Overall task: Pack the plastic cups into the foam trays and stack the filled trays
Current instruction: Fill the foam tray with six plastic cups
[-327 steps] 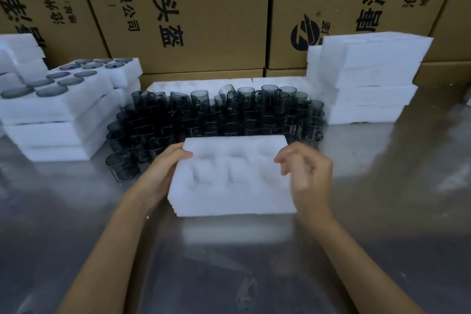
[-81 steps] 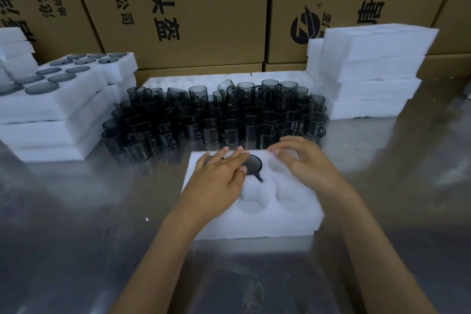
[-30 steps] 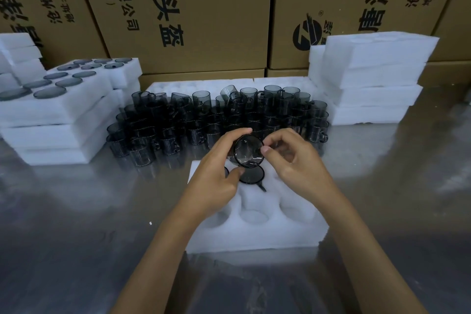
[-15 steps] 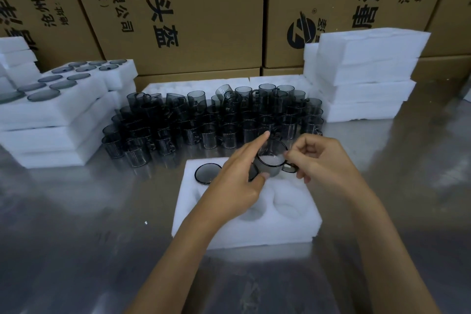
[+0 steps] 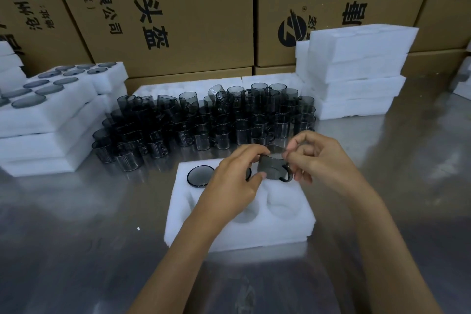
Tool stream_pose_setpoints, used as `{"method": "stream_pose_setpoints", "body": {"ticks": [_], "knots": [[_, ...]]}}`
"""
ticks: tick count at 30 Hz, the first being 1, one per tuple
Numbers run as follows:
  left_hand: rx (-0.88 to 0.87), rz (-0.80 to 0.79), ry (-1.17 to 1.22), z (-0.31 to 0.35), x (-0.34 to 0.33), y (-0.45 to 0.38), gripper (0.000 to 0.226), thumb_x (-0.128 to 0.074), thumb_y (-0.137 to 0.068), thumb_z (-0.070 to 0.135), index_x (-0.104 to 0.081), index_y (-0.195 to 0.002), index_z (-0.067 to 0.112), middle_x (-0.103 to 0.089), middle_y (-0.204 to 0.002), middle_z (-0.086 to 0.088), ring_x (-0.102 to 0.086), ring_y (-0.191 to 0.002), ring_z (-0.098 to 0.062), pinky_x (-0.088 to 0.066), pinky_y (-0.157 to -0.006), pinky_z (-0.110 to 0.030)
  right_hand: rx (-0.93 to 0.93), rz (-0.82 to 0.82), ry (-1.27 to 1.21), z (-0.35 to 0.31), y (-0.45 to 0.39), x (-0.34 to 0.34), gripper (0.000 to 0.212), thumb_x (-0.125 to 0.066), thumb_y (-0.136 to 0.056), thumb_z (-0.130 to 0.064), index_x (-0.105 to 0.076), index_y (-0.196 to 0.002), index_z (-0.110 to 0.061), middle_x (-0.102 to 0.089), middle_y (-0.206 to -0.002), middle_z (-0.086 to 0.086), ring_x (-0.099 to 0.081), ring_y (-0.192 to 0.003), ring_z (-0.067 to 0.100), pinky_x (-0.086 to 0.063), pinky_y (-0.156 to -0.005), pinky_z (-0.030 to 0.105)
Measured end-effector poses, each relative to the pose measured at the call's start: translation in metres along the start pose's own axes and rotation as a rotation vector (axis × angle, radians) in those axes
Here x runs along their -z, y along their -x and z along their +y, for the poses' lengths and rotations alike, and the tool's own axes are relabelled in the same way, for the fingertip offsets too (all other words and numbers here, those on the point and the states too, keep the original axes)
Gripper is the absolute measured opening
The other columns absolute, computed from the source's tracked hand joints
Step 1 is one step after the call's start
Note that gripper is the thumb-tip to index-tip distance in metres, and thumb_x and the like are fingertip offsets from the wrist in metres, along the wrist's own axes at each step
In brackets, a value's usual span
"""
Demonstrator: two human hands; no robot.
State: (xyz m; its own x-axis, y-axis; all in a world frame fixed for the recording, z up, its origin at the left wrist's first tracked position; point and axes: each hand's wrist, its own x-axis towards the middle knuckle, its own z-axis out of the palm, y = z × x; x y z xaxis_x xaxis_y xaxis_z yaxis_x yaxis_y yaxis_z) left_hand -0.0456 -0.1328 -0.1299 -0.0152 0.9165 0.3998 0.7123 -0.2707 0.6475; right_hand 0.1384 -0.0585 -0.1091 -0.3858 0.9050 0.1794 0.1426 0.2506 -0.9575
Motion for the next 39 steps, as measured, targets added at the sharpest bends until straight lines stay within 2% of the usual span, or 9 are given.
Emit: {"method": "stream_pose_setpoints", "body": {"ticks": [4,7,11,15,22,27,32,35,39], "knots": [[0.006,0.034,-0.010,0.000,-0.002,0.001,0.033,-0.072,-0.089,0.016,-0.061,-0.116,0.030,-0.060,-0.117,0.018,-0.057,-0.111,0.000,-0.051,-0.097,-0.032,-0.010,0.015,-0.027,-0.001,0.002,0.000,0.016,-0.074,-0.087,-0.006,-0.060,-0.091,-0.010,-0.061,-0.062,0.005,-0.052,-0.053,0.016,-0.040,-0.042,0.019],[0.024,0.083,-0.060,-0.001,-0.002,0.004,0.026,-0.072,-0.089,0.025,-0.063,-0.111,0.032,-0.064,-0.108,0.017,-0.059,-0.096,-0.005,-0.051,-0.086,-0.031,-0.033,0.042,0.005,0.001,0.002,-0.001,0.020,-0.077,-0.085,-0.012,-0.064,-0.099,-0.014,-0.058,-0.079,0.002,-0.047,-0.065,0.011,-0.041,-0.055,0.015],[0.061,0.130,-0.095,0.000,-0.001,0.004,0.022,-0.074,-0.087,0.030,-0.069,-0.108,0.033,-0.069,-0.098,0.014,-0.060,-0.087,-0.006,-0.052,-0.076,-0.030,-0.118,-0.002,-0.013,0.003,0.002,-0.004,0.021,-0.075,-0.087,-0.017,-0.068,-0.106,-0.022,-0.063,-0.100,0.000,-0.058,-0.085,0.008,-0.043,-0.077,0.021],[0.072,0.170,-0.134,0.001,-0.002,0.005,0.023,-0.078,-0.083,0.032,-0.074,-0.105,0.033,-0.068,-0.092,0.011,-0.059,-0.080,-0.006,-0.049,-0.073,-0.025,-0.156,-0.031,-0.037,0.004,0.002,-0.005,0.020,-0.073,-0.089,-0.021,-0.072,-0.109,-0.023,-0.070,-0.109,-0.002,-0.063,-0.094,0.002,-0.046,-0.080,0.016],[-0.038,0.136,-0.164,0.001,-0.004,0.005,0.012,-0.076,-0.086,0.026,-0.080,-0.096,0.022,-0.074,-0.094,0.014,-0.061,-0.097,-0.006,-0.052,-0.085,-0.031,-0.201,-0.111,-0.003,0.015,-0.001,-0.001,0.028,-0.071,-0.087,-0.013,-0.072,-0.109,-0.030,-0.071,-0.114,0.001,-0.065,-0.103,0.010,-0.043,-0.082,0.021],[0.007,0.047,-0.219,-0.002,-0.005,0.006,0.015,-0.068,-0.092,0.030,-0.079,-0.102,0.027,-0.062,-0.132,0.015,-0.044,-0.128,-0.004,-0.050,-0.093,-0.031,-0.232,-0.170,-0.077,0.029,-0.003,0.001,0.040,-0.069,-0.086,-0.004,-0.070,-0.115,-0.032,-0.071,-0.117,0.001,-0.067,-0.110,0.018,-0.051,-0.097,0.034],[0.062,0.035,-0.241,0.001,-0.004,0.007,0.017,-0.064,-0.092,0.032,-0.078,-0.101,0.034,-0.067,-0.121,0.023,-0.046,-0.124,0.001,-0.036,-0.095,-0.022,-0.229,-0.181,-0.199,0.038,-0.006,-0.002,0.046,-0.065,-0.087,0.003,-0.066,-0.122,-0.027,-0.072,-0.117,-0.005,-0.068,-0.111,0.020,-0.052,-0.093,0.034],[0.086,0.032,-0.204,0.001,-0.002,0.007,0.015,-0.064,-0.092,0.031,-0.078,-0.097,0.033,-0.068,-0.118,0.023,-0.048,-0.122,0.002,-0.044,-0.096,-0.029,-0.225,-0.195,-0.235,0.041,-0.006,-0.002,0.046,-0.070,-0.081,-0.005,-0.067,-0.120,-0.028,-0.073,-0.116,-0.001,-0.069,-0.109,0.022,-0.052,-0.096,0.039],[0.096,0.024,-0.147,0.003,-0.002,0.006,0.016,-0.063,-0.093,0.027,-0.079,-0.098,0.028,-0.069,-0.118,0.020,-0.050,-0.122,-0.001,-0.045,-0.100,-0.031,-0.216,-0.117,-0.157,0.045,-0.006,-0.008,0.046,-0.074,-0.062,-0.031,-0.070,-0.107,-0.042,-0.075,-0.106,-0.007,-0.070,-0.104,0.017,-0.053,-0.094,0.037]]}}
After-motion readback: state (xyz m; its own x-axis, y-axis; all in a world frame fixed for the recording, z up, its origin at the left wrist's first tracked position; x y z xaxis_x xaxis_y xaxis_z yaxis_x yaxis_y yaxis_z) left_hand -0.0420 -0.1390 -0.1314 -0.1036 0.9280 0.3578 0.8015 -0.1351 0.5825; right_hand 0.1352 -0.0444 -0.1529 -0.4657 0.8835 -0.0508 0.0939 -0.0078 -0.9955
